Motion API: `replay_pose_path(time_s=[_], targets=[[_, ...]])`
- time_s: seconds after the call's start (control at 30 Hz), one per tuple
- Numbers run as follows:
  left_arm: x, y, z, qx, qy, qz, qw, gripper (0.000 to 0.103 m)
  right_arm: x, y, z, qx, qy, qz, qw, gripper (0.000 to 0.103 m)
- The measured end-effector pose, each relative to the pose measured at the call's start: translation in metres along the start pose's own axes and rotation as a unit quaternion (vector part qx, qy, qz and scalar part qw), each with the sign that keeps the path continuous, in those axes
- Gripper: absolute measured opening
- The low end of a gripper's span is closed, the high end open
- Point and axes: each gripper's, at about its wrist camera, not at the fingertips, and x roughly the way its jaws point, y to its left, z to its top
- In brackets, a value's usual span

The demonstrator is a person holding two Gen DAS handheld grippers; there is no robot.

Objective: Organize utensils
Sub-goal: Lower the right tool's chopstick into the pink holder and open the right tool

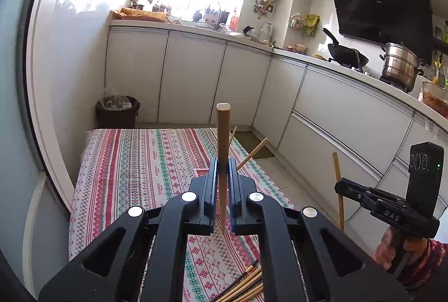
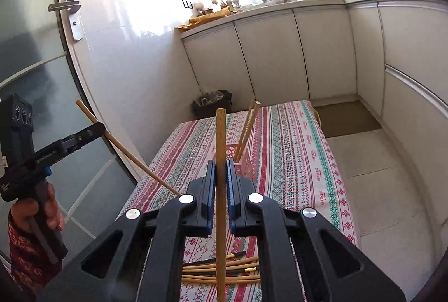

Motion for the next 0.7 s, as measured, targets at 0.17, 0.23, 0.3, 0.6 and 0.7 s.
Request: replay_pose_path(time_s=[0.17, 0.23, 0.3, 0.6, 0.7], targets=[[-0.002, 0.003, 0.001, -0.005, -0.008, 0.007, 0.9999, 0.006, 0.012, 0.007, 0.033, 0.006, -0.03, 0.006, 1.0, 0.008], [-0.004, 0.006, 0.003, -0.01, -0.016, 0.01, 0.9998, 0.006, 0.012, 0.016, 0.054, 0.006, -0.06, 0.011, 0.998, 0.008], [-0.006, 0.008, 0.006, -0.016, -0.025, 0.012, 0.9995, 0.006, 0.011, 0.025, 0.073, 0.0, -0.101, 0.013, 0.995, 0.008], [-0.01, 0.013, 0.036, -0.03, -0.064, 0.029, 0.9971, 0.006, 0.058, 0.039, 0.113, -0.017, -0.264, -0.056, 0.963, 0.008], [-0.005, 0.017, 0.042, -0.031, -0.069, 0.036, 0.9965, 0.006, 0.092, 0.035, 0.103, -0.027, -0.288, -0.078, 0.954, 0.008]])
